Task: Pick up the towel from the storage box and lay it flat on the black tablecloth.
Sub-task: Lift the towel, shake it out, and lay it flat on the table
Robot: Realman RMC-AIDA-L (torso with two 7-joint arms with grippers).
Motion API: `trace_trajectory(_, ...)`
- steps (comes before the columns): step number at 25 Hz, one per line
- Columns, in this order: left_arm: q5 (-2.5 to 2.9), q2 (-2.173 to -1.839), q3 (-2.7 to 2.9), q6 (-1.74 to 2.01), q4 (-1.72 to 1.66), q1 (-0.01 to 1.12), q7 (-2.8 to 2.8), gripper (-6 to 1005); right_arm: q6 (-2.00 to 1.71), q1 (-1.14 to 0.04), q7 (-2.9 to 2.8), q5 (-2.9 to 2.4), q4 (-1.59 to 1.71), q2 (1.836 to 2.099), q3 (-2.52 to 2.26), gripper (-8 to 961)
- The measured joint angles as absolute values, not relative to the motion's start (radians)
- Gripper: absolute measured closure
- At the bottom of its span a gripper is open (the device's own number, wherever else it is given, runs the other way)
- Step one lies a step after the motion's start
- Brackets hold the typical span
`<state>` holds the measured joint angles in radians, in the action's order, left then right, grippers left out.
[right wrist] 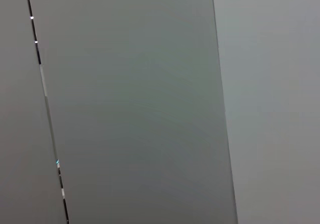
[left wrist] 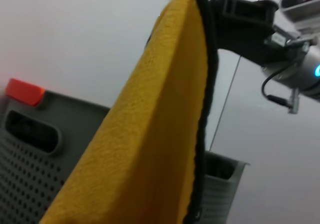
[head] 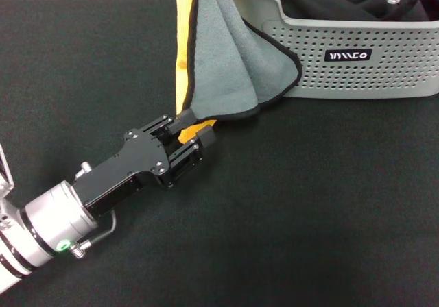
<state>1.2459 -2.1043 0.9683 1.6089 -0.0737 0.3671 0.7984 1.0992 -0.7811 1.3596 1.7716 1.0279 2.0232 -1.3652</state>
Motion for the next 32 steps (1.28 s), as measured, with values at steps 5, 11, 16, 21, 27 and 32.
trace_trajectory(5, 1.244, -2.105, 0.965, 1.573, -0.073, 0.379, 0.793, 488, 1.101, -0.782, 1.364, 1.770, 1.031, 2.021, -1.359, 944)
trace_trajectory(11, 1.235, -2.103, 0.959, 1.552, -0.073, 0.390, 0.794, 487, 1.105, -0.772, 1.370, 1.770, 1.044, 2.018, -1.351, 944)
trace_trajectory(16, 1.214, -2.093, 0.956, 1.616, -0.085, 0.380, 0.795, 486, 1.119, -0.754, 1.376, 1.770, 1.048, 2.014, -1.328, 944)
trace_trajectory(21, 1.200, -2.091, 0.947, 1.643, -0.107, 0.365, 0.801, 485, 1.146, -0.739, 1.388, 1.769, 1.040, 2.017, -1.289, 945)
trace_trajectory(27, 1.220, -2.095, 0.954, 1.593, -0.106, 0.384, 0.799, 486, 1.152, -0.737, 1.389, 1.769, 1.047, 2.017, -1.288, 945)
trace_trajectory(32, 1.227, -2.100, 0.959, 1.576, -0.099, 0.392, 0.794, 488, 1.153, -0.738, 1.390, 1.770, 1.048, 2.019, -1.287, 945)
